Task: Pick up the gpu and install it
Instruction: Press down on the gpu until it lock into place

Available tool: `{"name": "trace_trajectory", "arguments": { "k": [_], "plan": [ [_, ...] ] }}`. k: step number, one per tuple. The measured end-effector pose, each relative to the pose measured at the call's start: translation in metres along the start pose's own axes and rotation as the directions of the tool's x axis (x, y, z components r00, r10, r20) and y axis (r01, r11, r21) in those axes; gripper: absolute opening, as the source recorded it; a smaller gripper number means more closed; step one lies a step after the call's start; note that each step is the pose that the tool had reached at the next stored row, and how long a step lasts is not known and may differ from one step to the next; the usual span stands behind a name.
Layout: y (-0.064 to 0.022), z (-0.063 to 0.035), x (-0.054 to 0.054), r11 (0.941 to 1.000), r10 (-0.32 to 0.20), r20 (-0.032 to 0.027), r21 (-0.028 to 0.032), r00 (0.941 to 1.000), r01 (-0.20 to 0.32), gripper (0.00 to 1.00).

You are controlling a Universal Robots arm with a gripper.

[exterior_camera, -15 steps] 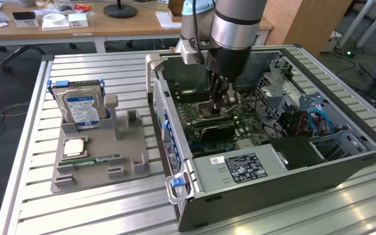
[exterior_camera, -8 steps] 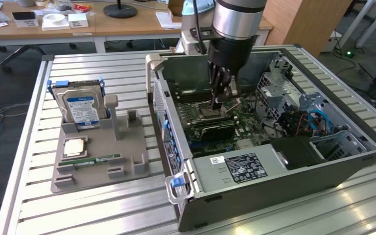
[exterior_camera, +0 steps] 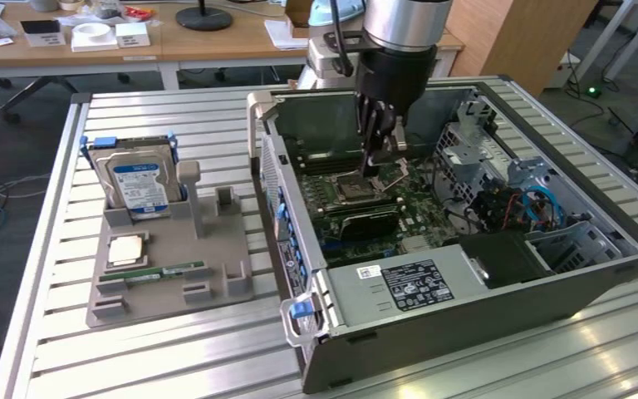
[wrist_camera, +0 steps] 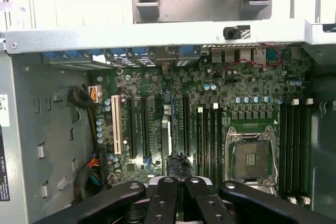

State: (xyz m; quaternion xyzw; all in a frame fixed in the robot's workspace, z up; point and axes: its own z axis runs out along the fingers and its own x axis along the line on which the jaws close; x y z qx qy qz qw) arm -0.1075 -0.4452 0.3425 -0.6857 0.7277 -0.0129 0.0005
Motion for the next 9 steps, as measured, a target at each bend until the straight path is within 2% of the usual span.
{"name": "trace_trajectory", "arguments": {
  "k": [9],
  "plan": [
    [0.0,-0.0022,0.0,1.0,0.0,-0.0009,0.0002,1.0,0.0,0.11]
  ]
}}
